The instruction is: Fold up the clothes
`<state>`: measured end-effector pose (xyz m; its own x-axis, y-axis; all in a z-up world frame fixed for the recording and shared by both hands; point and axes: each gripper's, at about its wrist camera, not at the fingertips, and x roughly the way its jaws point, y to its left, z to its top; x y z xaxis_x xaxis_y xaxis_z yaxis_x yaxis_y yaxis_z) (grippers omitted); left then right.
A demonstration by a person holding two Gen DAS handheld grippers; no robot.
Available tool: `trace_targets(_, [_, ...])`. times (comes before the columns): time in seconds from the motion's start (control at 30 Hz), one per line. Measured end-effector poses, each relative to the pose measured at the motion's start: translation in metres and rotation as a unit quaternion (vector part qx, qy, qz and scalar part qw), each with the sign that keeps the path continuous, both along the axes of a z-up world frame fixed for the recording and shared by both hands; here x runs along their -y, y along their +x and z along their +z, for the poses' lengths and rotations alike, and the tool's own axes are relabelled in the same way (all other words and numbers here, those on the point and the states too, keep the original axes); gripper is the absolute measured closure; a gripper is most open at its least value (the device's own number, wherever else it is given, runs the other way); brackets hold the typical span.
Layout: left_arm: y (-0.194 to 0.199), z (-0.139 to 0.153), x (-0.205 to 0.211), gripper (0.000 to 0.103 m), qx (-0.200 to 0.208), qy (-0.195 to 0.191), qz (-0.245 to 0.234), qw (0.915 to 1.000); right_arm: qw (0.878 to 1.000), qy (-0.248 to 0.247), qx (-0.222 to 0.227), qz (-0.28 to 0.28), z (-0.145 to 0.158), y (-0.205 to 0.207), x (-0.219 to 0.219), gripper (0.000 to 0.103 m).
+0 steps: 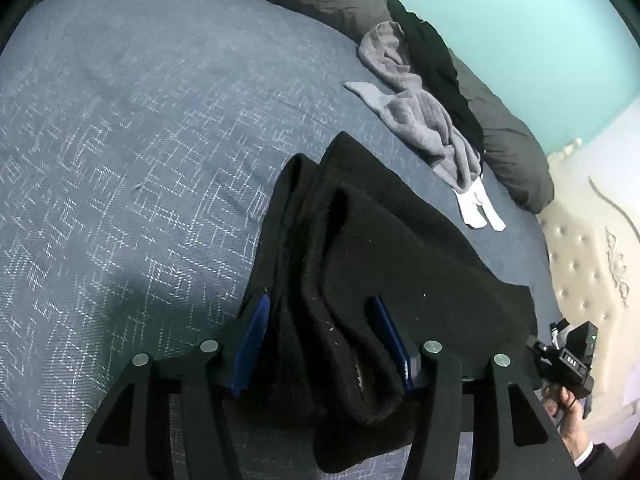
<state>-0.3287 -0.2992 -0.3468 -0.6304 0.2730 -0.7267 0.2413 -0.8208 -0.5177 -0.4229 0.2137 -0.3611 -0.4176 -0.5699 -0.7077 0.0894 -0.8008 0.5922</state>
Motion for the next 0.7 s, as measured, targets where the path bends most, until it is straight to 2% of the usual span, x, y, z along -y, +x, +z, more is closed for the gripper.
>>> trace_targets(0.17, [0.001,0.005,-0.004,0.055,0.002,-0.025,0.0,0.9997,1.0,0.013,-0.017,0.004,0.008,0.003,0.005,0.069])
trace_targets(0.27, [0.002,0.009,-0.004,0.059,0.003,-0.031,-0.001,0.9995,0.999,0.028,-0.031,0.002,0.018,0.007,0.009,0.073])
trace_targets(0.5, [0.006,0.027,-0.005,0.079,0.001,-0.043,-0.004,0.9991,0.998,0.021,-0.055,0.004,0.052,0.013,0.016,0.076])
trace_targets(0.7, [0.006,0.049,-0.015,0.085,-0.004,-0.056,-0.015,0.9983,0.997,0.016,-0.068,0.01,0.078,0.019,0.02,0.076])
